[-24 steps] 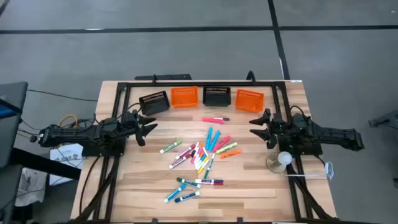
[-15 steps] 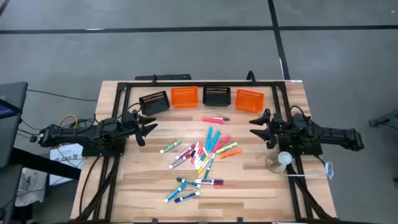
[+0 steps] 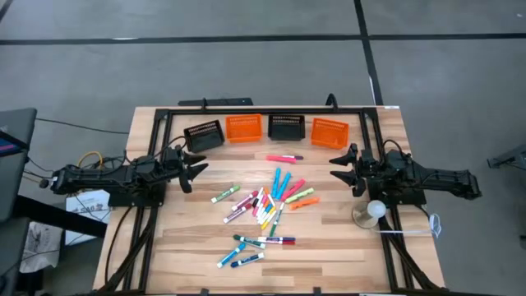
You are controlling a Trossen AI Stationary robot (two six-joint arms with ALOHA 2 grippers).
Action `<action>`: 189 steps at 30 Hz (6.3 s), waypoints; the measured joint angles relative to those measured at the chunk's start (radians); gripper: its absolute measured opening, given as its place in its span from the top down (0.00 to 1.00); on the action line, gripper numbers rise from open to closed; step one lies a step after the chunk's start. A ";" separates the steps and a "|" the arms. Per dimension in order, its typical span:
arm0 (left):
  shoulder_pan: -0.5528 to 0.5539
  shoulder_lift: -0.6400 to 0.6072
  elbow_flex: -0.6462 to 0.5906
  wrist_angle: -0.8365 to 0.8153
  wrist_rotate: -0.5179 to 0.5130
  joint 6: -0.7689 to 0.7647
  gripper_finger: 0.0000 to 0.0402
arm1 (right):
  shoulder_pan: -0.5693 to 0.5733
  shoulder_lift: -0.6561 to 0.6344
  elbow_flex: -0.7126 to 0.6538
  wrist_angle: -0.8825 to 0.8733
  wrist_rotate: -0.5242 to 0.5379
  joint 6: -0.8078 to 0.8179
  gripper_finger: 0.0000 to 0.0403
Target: Pick & Place Markers
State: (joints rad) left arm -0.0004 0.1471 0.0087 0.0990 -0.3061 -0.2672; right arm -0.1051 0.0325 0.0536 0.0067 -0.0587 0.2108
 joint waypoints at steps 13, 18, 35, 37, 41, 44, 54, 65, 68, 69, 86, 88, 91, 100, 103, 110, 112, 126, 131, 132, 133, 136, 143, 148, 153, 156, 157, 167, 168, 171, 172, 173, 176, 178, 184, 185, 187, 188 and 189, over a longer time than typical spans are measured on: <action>0.000 0.000 0.000 0.000 0.000 0.000 0.59 | 0.000 0.000 0.000 0.000 0.000 0.000 0.49; 0.000 0.000 0.000 0.000 0.000 0.000 0.59 | 0.000 0.000 0.000 0.000 0.000 0.000 0.49; 0.000 0.000 0.000 0.000 0.000 0.000 0.59 | 0.000 0.000 0.000 0.000 0.000 0.000 0.49; 0.000 0.000 0.000 0.000 0.000 0.000 0.59 | 0.000 0.000 0.000 0.000 0.000 0.000 0.49; 0.000 0.000 0.000 0.000 0.000 0.000 0.59 | 0.000 0.000 0.000 0.000 0.000 0.000 0.49; 0.000 0.000 0.000 0.000 0.000 0.000 0.59 | 0.000 0.000 0.000 0.000 0.000 0.000 0.49; 0.000 0.000 0.000 0.011 0.000 0.000 0.59 | 0.000 0.000 0.000 0.000 0.000 0.000 0.49; 0.000 0.000 0.000 0.022 0.000 0.000 0.59 | 0.000 0.000 0.000 0.001 0.005 0.001 0.49; 0.000 0.000 0.000 0.022 0.000 0.000 0.59 | 0.000 0.000 0.000 0.002 0.007 0.038 0.49; 0.000 0.000 0.000 0.023 0.000 0.000 0.59 | -0.001 0.000 0.000 0.009 0.007 0.062 0.49; 0.000 0.000 0.000 0.046 0.000 0.000 0.59 | 0.065 0.143 0.214 0.201 0.005 -0.050 0.49; 0.000 0.000 0.000 0.050 0.000 -0.001 0.59 | 0.074 0.228 0.280 0.146 0.005 -0.062 0.49; 0.000 0.000 0.000 0.053 0.000 -0.003 0.59 | 0.079 0.378 0.395 0.051 0.004 -0.062 0.49; 0.000 0.000 0.000 0.068 0.000 -0.003 0.59 | 0.033 0.749 0.692 -0.116 0.004 -0.062 0.49; 0.000 0.000 0.000 0.068 0.000 -0.003 0.59 | 0.010 0.837 0.764 -0.152 0.004 -0.062 0.49; 0.000 0.000 0.000 0.081 0.001 -0.003 0.59 | -0.001 0.995 0.851 -0.193 0.004 -0.061 0.49; 0.000 0.000 0.000 0.082 0.001 -0.003 0.59 | -0.001 1.022 0.867 -0.225 -0.002 -0.062 0.49; 0.000 0.000 0.000 0.094 0.001 -0.003 0.59 | 0.056 1.133 0.892 -0.495 -0.073 -0.171 0.49; 0.000 0.000 0.000 0.098 0.001 -0.003 0.59 | 0.095 1.173 0.892 -0.503 -0.073 -0.220 0.49; 0.000 0.000 0.000 0.099 0.001 -0.003 0.59 | 0.100 1.181 0.892 -0.501 -0.073 -0.220 0.49; 0.000 0.000 0.000 0.101 0.001 -0.003 0.59 | 0.105 1.188 0.892 -0.501 -0.073 -0.220 0.49; 0.000 0.000 0.000 0.103 0.001 -0.003 0.59 | 0.121 1.209 0.892 -0.500 -0.072 -0.219 0.49; 0.000 0.000 0.000 0.106 0.001 -0.003 0.59 | 0.146 1.260 0.892 -0.511 -0.072 -0.219 0.49; 0.000 0.000 0.000 0.112 0.001 -0.003 0.59 | 0.142 1.285 0.892 -0.524 -0.068 -0.219 0.49; 0.000 0.000 0.000 0.119 0.001 -0.003 0.59 | 0.142 1.292 0.891 -0.539 -0.043 -0.204 0.49; 0.000 0.000 0.000 0.121 0.001 -0.003 0.59 | 0.142 1.297 0.892 -0.538 -0.043 -0.204 0.49; 0.000 0.000 0.000 0.124 0.000 -0.003 0.59 | 0.142 1.297 0.892 -0.546 -0.043 -0.204 0.49; 0.000 0.000 0.000 0.133 0.000 -0.003 0.59 | 0.142 1.297 0.892 -0.545 -0.046 -0.216 0.49; 0.000 0.000 0.000 0.133 0.001 -0.003 0.59 | 0.142 1.297 0.892 -0.546 -0.043 -0.219 0.49; 0.000 0.000 0.000 0.133 0.000 -0.003 0.59 | 0.142 1.297 0.892 -0.545 -0.026 -0.220 0.49; 0.000 0.000 0.000 0.133 0.000 -0.003 0.59 | 0.142 1.297 0.892 -0.545 -0.015 -0.219 0.49; 0.000 0.000 0.000 0.133 0.000 -0.003 0.59 | 0.142 1.297 0.892 -0.544 -0.012 -0.219 0.49; 0.000 0.000 0.000 0.133 0.001 -0.003 0.59 | 0.142 1.297 0.892 -0.530 -0.012 -0.219 0.49; 0.000 0.000 0.000 0.134 0.000 -0.003 0.59 | 0.142 1.297 0.892 -0.526 -0.014 -0.219 0.49; 0.000 0.000 0.000 0.134 0.001 -0.003 0.59 | 0.142 1.321 0.891 -0.575 -0.016 -0.222 0.49; 0.000 0.000 0.000 0.134 0.000 -0.003 0.59 | 0.142 1.334 0.891 -0.595 -0.017 -0.234 0.49; 0.000 0.000 0.000 0.134 0.001 -0.003 0.59 | 0.142 1.370 0.893 -0.594 -0.015 -0.263 0.49; 0.000 0.000 0.000 0.134 0.001 -0.002 0.59 | 0.142 1.388 0.890 -0.608 -0.012 -0.274 0.49; 0.000 0.002 0.000 0.136 0.000 -0.003 0.59 | 0.139 1.406 0.890 -0.607 -0.005 -0.287 0.49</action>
State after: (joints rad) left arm -0.0002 0.1492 0.0090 0.2345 -0.3061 -0.2699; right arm 0.0341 1.4388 0.9432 -0.6002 -0.0635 -0.0767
